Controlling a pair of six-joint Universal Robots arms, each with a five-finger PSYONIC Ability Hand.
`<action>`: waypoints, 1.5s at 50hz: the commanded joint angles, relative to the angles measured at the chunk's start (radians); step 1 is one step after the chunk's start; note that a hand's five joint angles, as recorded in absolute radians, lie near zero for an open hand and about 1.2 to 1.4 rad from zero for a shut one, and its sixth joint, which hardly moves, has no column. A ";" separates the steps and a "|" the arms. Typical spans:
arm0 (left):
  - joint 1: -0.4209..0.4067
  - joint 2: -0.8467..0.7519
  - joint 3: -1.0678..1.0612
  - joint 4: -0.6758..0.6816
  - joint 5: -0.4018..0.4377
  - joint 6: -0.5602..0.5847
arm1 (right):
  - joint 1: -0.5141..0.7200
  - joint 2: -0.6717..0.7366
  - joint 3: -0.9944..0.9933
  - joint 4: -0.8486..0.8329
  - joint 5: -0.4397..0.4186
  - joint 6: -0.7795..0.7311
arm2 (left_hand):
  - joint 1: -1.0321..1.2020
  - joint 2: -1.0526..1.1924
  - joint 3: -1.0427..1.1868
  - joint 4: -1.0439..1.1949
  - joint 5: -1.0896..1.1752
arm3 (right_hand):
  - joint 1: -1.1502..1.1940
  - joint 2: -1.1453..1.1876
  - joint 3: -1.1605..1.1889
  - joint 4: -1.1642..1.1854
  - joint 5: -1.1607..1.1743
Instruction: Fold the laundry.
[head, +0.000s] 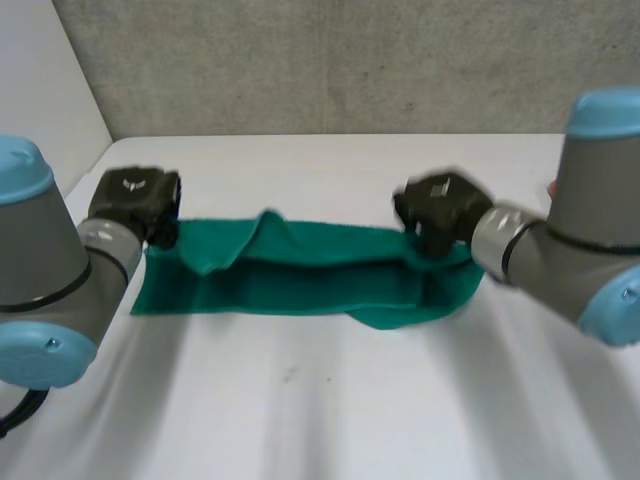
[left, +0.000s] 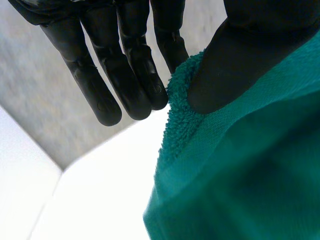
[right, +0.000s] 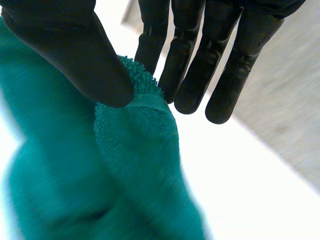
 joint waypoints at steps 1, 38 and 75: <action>0.061 -0.091 -0.062 -0.001 -0.006 0.039 | 0.049 0.026 0.154 0.092 -0.018 -0.075 | 0.144 0.069 0.068 0.060 0.099 | 0.380 0.180 0.169 0.164 0.188; -0.269 -0.291 0.059 0.139 -0.176 0.048 | -0.046 -0.103 0.240 -0.043 0.065 -0.239 | -0.626 -0.701 -0.702 -0.711 -0.672 | -0.796 -0.996 -1.007 -1.013 -0.988; -0.218 -0.142 0.076 0.062 -0.175 0.186 | -0.175 0.012 -0.002 0.087 -0.140 -0.204 | 0.281 0.205 0.205 0.196 0.235 | -0.796 -0.996 -1.007 -1.013 -0.988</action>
